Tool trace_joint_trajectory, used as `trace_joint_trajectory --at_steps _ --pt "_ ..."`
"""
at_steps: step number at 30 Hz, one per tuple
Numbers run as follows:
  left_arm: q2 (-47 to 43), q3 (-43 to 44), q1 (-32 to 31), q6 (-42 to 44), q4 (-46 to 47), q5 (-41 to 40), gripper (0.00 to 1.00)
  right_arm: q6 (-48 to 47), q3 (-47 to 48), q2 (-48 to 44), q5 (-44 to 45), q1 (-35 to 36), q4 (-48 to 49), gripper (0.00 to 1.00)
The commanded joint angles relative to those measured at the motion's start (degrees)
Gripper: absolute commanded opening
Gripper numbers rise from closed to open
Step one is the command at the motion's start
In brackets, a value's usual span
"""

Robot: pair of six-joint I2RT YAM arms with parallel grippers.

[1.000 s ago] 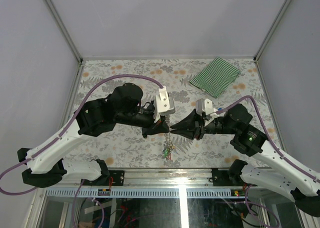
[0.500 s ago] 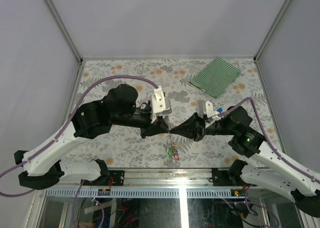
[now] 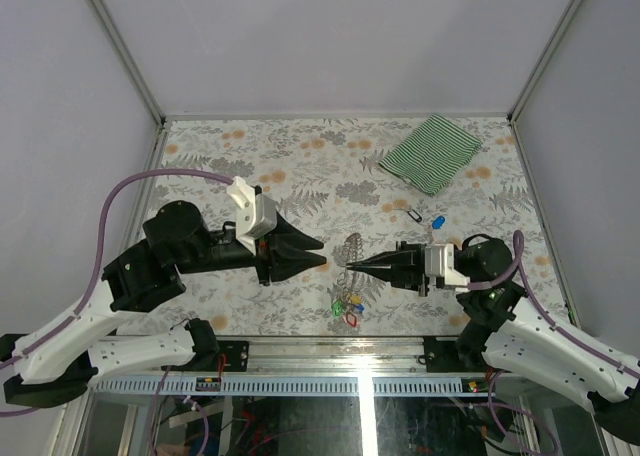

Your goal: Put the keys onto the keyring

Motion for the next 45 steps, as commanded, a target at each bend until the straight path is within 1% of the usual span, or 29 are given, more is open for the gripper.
trace_joint_trajectory --at_steps 1,6,10,17,22,28,31,36,45 --pt "-0.8 -1.8 -0.2 -2.3 9.8 1.0 0.27 -7.8 1.1 0.0 -2.8 0.2 10.1 0.02" --pt "-0.9 -2.4 -0.2 -1.8 10.4 3.2 0.25 -11.0 2.2 0.4 -3.6 0.2 10.2 0.02" --pt "-1.2 -2.7 -0.2 -1.5 11.3 4.3 0.25 -10.5 2.5 0.4 -3.9 0.2 12.8 0.02" --pt "-2.1 -4.0 -0.2 -1.8 14.0 5.6 0.23 -0.3 1.8 2.2 -1.9 0.2 22.4 0.03" --pt "-2.3 -4.3 -0.2 -2.1 15.6 6.4 0.21 7.4 0.9 4.5 1.5 0.2 30.2 0.03" --pt "-1.8 -4.5 -0.3 -2.6 18.3 6.4 0.19 13.4 0.4 7.5 5.6 0.3 37.1 0.03" --pt "-1.6 -5.0 -0.2 -2.6 20.3 5.7 0.18 14.6 0.4 8.0 7.2 0.3 38.3 0.03" --pt "-1.1 -6.1 -0.2 -2.7 23.4 4.8 0.18 15.8 0.7 8.3 7.4 0.3 38.7 0.03" --pt "0.5 -7.0 -0.2 -3.4 25.4 4.0 0.21 16.2 0.9 8.3 6.2 0.2 39.0 0.03"
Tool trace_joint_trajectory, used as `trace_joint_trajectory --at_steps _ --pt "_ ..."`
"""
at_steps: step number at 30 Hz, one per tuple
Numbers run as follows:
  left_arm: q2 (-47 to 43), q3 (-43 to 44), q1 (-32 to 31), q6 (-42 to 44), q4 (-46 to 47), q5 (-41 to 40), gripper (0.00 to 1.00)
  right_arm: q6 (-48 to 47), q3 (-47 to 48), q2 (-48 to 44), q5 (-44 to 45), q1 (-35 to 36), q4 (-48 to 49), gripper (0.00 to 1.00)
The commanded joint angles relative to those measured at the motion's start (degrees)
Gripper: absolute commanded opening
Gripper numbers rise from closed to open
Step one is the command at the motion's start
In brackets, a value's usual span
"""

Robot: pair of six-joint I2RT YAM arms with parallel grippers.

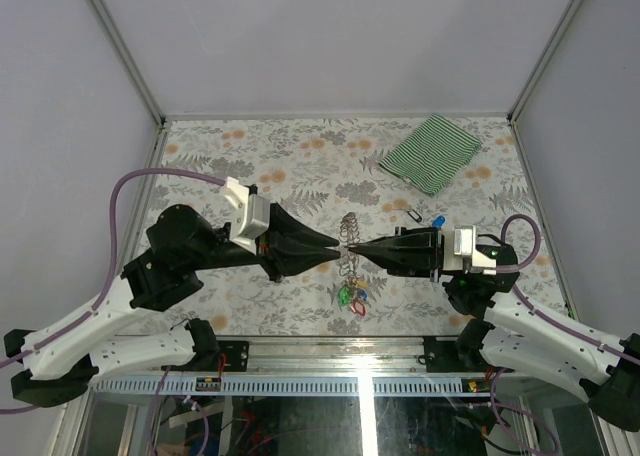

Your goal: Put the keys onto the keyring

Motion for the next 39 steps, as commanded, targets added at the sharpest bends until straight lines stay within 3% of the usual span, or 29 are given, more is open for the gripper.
trace_joint_trajectory --at_steps 1,22,28,30,35,39 --pt "0.6 -0.5 -0.2 -0.8 5.1 -1.0 0.21 0.5 1.2 -0.3 1.4 0.2 6.0 0.02" --pt "3.3 0.0 -0.2 -0.5 5.0 -1.5 0.20 1.1 1.6 -0.1 0.4 0.3 5.5 0.03" --pt "3.9 0.6 -0.2 -0.4 4.3 -0.9 0.02 1.1 1.7 -0.1 0.4 0.3 5.3 0.03" --pt "4.2 1.3 -0.3 -0.2 3.2 -0.6 0.00 0.9 1.7 -0.3 0.3 0.3 4.6 0.04" --pt "4.8 4.4 -0.2 1.8 -3.9 -0.8 0.00 -4.3 2.0 -3.2 1.2 0.3 -4.6 0.16" --pt "5.5 7.9 -0.2 4.7 -12.5 -2.5 0.00 -10.6 4.2 -7.1 2.3 0.2 -20.8 0.28"
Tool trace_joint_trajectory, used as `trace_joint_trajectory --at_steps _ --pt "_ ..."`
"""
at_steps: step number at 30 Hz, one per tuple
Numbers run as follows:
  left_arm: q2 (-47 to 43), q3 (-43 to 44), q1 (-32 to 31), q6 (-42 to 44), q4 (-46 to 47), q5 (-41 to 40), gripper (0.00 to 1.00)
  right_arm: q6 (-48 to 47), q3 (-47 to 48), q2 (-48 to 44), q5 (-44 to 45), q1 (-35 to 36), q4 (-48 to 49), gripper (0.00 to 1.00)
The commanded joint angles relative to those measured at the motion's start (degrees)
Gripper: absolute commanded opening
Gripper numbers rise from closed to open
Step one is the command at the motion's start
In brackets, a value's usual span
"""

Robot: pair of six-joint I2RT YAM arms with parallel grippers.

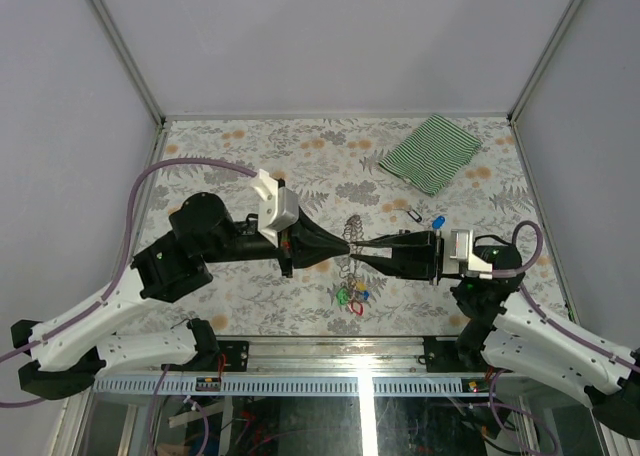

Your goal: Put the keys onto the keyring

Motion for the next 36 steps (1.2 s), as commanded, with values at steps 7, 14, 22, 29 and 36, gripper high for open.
trace_joint_trajectory --at_steps 7,14,22,29,36 --pt "3.9 10.3 -0.2 7.9 -21.1 -2.9 0.00 -13.1 12.1 -6.3 4.3 0.2 -39.2 0.39" --pt "7.2 14.0 -0.2 10.7 -28.2 -3.0 0.00 -12.5 19.1 -2.5 2.2 0.3 -53.3 0.43" --pt "8.5 15.5 -0.3 11.6 -29.9 -3.3 0.00 -11.0 21.2 1.0 -1.5 0.3 -55.6 0.42" --pt "8.8 15.9 -0.2 12.0 -30.0 -3.4 0.00 -10.8 21.3 2.0 -2.2 0.3 -55.8 0.32" --pt "9.0 15.7 -0.2 12.2 -30.2 -3.7 0.00 -9.5 20.6 2.0 -2.5 0.3 -53.3 0.18"
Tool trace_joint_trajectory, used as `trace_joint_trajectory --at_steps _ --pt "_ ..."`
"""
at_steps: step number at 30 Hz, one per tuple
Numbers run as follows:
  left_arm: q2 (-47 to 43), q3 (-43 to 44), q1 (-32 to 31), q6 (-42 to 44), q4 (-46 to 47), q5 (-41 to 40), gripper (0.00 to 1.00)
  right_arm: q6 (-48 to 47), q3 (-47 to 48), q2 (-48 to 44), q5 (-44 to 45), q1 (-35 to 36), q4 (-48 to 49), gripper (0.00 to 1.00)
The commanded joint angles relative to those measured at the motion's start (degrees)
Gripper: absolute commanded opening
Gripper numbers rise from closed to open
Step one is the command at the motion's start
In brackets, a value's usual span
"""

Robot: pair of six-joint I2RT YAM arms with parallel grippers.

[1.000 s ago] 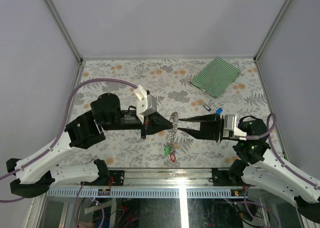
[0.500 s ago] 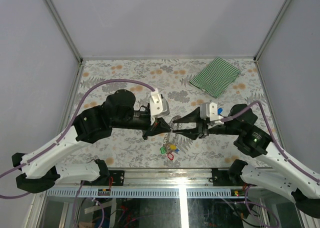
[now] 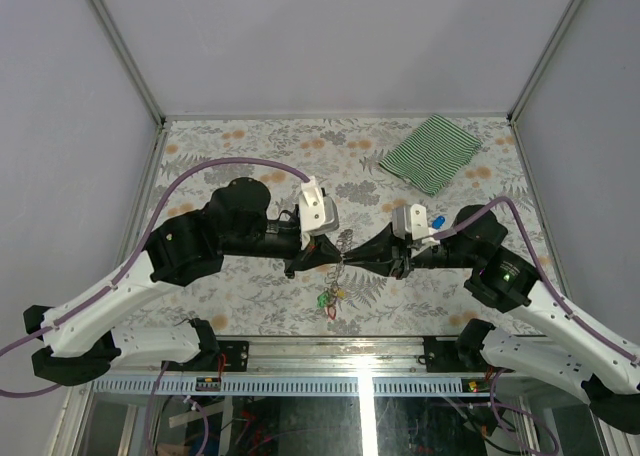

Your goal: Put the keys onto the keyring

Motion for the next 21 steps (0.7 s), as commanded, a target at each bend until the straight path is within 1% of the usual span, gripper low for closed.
trace_joint_trajectory --at_steps 1,3,6,9,12,16,18,21 --pt "-0.3 2.2 -0.2 0.9 1.6 -0.6 0.00 1.7 2.0 0.3 -1.5 0.2 3.5 0.17" --pt "-0.4 2.2 -0.2 0.9 1.6 -0.7 0.00 1.8 2.0 0.5 -1.8 0.3 3.8 0.14" --pt "-0.4 2.3 -0.2 0.9 1.6 -0.8 0.00 2.0 2.0 0.7 -2.0 0.3 4.2 0.06" --pt "-0.5 2.4 -0.2 0.8 1.6 -1.1 0.00 1.6 1.3 0.4 -1.0 0.2 5.8 0.00" --pt "-0.9 2.1 -0.2 0.4 2.4 -1.1 0.02 1.4 -1.4 -0.9 0.1 0.2 9.6 0.00" --pt "-2.8 0.5 -0.2 -0.7 5.4 -1.7 0.12 4.5 -5.5 -2.2 1.6 0.2 19.7 0.00" --pt "-4.7 -1.1 -0.2 -1.8 8.5 -2.7 0.14 6.3 -6.7 -2.2 2.3 0.3 23.5 0.00" --pt "-8.7 -5.1 -0.2 -4.6 15.4 -4.5 0.18 10.0 -9.8 -2.4 3.3 0.3 32.2 0.00"
